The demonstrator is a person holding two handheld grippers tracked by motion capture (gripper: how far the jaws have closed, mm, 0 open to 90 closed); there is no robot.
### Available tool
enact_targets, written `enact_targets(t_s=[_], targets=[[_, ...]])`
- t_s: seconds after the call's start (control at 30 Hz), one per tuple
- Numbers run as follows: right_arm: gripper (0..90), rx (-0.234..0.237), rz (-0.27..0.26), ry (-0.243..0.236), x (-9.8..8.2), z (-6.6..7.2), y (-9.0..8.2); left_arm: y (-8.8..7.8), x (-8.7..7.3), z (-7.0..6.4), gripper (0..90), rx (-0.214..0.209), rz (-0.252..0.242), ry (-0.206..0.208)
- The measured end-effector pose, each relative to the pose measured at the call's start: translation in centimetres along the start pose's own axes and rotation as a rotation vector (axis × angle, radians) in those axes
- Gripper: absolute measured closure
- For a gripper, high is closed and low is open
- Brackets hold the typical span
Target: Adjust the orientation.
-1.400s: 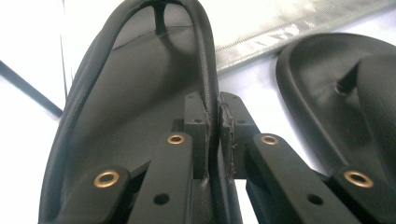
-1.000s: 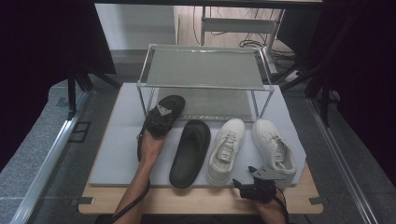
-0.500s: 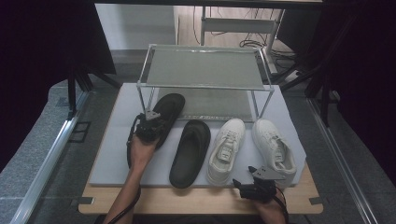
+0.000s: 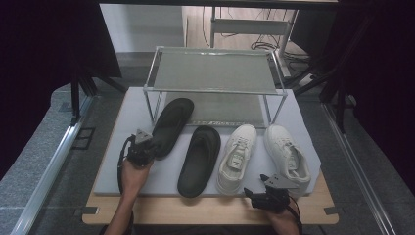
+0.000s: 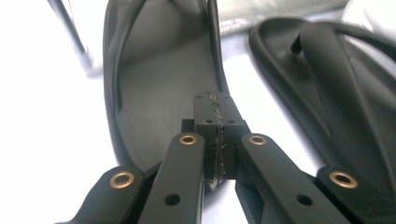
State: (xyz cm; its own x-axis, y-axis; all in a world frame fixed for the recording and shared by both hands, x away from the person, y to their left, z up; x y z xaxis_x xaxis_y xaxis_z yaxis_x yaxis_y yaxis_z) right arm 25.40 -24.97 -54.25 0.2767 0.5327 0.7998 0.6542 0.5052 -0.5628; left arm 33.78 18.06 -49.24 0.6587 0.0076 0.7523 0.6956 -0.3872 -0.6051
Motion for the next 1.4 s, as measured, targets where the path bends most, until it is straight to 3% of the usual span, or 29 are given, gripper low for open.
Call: enact_targets(t_s=[0.17, 0.4, 0.87, 1.4], targets=[[17.5, 0.000, 0.001, 0.000, 0.0, 0.0, 0.0, -0.8, -2.3, 1.0, 90.0, 0.032, 0.016, -0.007], [17.5, -0.001, 0.000, 0.000, 0.0, 0.0, 0.0, -0.5, -3.5, 2.0, 90.0, 0.065, 0.034, -0.025], [17.5, 0.000, 0.000, 0.000, 0.0, 0.0, 0.0, 1.2, -2.8, 1.3, 89.9, 0.061, 0.034, -0.012], [17.5, 0.000, 0.000, 0.000, 0.0, 0.0, 0.0, 3.7, -0.5, -0.4, 90.0, 0.033, -0.004, 0.001]])
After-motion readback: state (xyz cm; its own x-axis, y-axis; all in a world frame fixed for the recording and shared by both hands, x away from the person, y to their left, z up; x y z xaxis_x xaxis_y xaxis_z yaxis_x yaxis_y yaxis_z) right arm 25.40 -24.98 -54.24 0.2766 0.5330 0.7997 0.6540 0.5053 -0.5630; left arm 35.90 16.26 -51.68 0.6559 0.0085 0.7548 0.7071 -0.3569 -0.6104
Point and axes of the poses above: each handheld gripper's, and its own axes: y roughly forward along the jaws, x roughly out of its top, z roughly to its left, the point moved 1 cm from there along y, roughly forward along the jaws, and after that the axes turned 15 degrees about -y, right-handed, at the moved point
